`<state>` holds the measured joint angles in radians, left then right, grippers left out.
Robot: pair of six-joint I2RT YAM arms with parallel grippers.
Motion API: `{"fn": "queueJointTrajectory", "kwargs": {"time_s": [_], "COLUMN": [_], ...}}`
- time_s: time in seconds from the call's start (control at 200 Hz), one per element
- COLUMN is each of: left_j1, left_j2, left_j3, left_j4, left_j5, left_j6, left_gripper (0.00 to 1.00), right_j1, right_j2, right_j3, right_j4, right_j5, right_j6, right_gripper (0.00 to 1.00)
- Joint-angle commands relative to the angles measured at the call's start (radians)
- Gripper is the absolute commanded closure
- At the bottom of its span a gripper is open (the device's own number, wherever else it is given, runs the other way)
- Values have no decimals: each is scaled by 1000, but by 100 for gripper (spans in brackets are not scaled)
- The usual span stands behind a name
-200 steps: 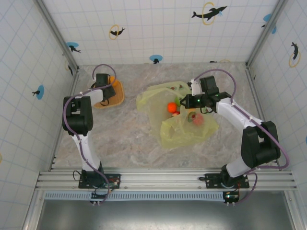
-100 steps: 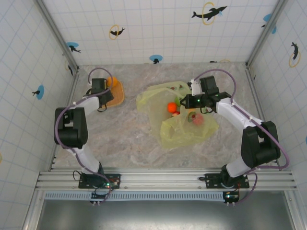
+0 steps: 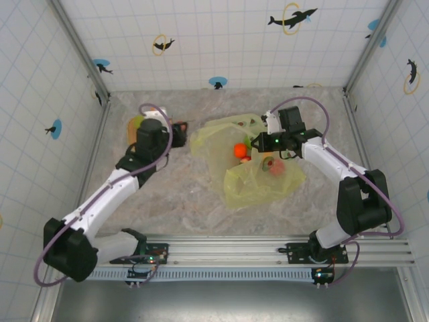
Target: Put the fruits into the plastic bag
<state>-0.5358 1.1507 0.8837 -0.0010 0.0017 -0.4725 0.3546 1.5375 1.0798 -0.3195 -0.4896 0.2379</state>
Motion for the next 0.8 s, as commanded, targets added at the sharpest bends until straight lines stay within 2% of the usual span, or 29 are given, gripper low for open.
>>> {"fn": "queueJointTrajectory", "kwargs": {"time_s": [0.0, 0.095, 0.185, 0.395, 0.596, 0.791], "left_j1": [-126, -249, -300, -303, -292, -266], "left_j2": [-9, 35, 117, 316, 539, 707], "left_j3": [-5, -13, -2, 51, 191, 301], "left_j4": [43, 79, 78, 66, 56, 113], "left_j5": [33, 31, 19, -62, -207, -194], "left_j6": [-12, 3, 24, 90, 138, 126], "left_gripper": [57, 57, 57, 57, 57, 55], "right_j1": [6, 5, 5, 5, 4, 6], "right_j2": [1, 3, 0, -16, -28, -33], "right_j3": [30, 41, 50, 56, 54, 56], "right_j4": [2, 0, -4, -27, -31, -39], "right_j5": [5, 4, 5, 11, 9, 9], "right_j6": [-14, -14, -15, -20, -17, -19], "right_gripper": [100, 100, 100, 100, 100, 100]}}
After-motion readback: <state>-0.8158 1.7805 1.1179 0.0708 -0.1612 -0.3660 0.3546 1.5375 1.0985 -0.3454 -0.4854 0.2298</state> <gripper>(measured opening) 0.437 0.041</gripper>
